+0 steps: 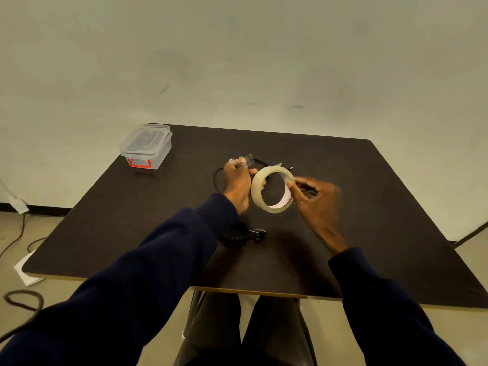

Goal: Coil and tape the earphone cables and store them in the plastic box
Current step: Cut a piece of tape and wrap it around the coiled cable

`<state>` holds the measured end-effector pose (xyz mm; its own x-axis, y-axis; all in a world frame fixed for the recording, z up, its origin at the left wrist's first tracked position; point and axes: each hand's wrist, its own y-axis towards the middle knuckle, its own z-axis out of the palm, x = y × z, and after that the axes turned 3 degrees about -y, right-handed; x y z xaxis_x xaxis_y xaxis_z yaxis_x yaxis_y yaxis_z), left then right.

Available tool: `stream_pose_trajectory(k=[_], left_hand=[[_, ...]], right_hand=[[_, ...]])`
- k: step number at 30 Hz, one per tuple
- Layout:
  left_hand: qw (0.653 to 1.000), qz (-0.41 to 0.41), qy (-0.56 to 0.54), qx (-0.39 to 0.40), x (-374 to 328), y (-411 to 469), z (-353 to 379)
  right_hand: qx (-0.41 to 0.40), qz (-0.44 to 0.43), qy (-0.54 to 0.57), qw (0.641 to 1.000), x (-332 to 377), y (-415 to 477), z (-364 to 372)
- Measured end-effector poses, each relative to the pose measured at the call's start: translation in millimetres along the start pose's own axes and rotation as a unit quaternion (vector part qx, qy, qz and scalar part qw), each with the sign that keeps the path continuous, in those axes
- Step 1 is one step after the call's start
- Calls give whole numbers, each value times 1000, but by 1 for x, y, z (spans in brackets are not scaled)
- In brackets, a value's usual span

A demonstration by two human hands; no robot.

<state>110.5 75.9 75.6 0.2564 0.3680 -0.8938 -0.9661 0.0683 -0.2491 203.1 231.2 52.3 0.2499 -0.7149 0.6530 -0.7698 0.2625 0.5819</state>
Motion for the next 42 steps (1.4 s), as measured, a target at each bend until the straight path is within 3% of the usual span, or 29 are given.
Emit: stream_pose_trajectory(k=[4, 7, 11, 14, 16, 18, 20, 22, 25, 29, 35, 42], left_hand=[[997, -6, 61, 55, -4, -2, -12], [991, -18, 103, 78, -8, -3, -29], [987, -24, 119, 108, -12, -10, -49], [984, -33, 132, 117, -12, -13, -59], [983, -36, 132, 121, -13, -15, -64], [986, -40, 118, 115, -13, -19, -67], [988, -41, 105, 103, -11, -23, -70], [989, -40, 101, 96, -8, -27, -73], [989, -41, 98, 98, -5, -33, -81], [992, -51, 76, 92, -2, -38, -92], [990, -79, 66, 92, -1, -42, -104], [979, -127, 23, 159, -13, -47, -118]], right_hand=[[56, 85, -142, 985, -24, 12, -19], [109, 170, -237, 950, -53, 24, -34], [175, 260, -285, 906, -78, 35, -43], [170, 271, -304, 897, -79, 36, -38], [107, 187, -353, 911, -71, 34, -31], [42, 87, -253, 963, -44, 26, -19], [71, 92, -35, 993, -2, 14, -1], [130, 154, 128, 971, 28, 1, 20], [146, 210, 234, 938, 43, -8, 43], [142, 237, 307, 911, 50, -15, 60], [181, 264, 328, 889, 52, -18, 65], [234, 243, 287, 897, 55, -9, 54]])
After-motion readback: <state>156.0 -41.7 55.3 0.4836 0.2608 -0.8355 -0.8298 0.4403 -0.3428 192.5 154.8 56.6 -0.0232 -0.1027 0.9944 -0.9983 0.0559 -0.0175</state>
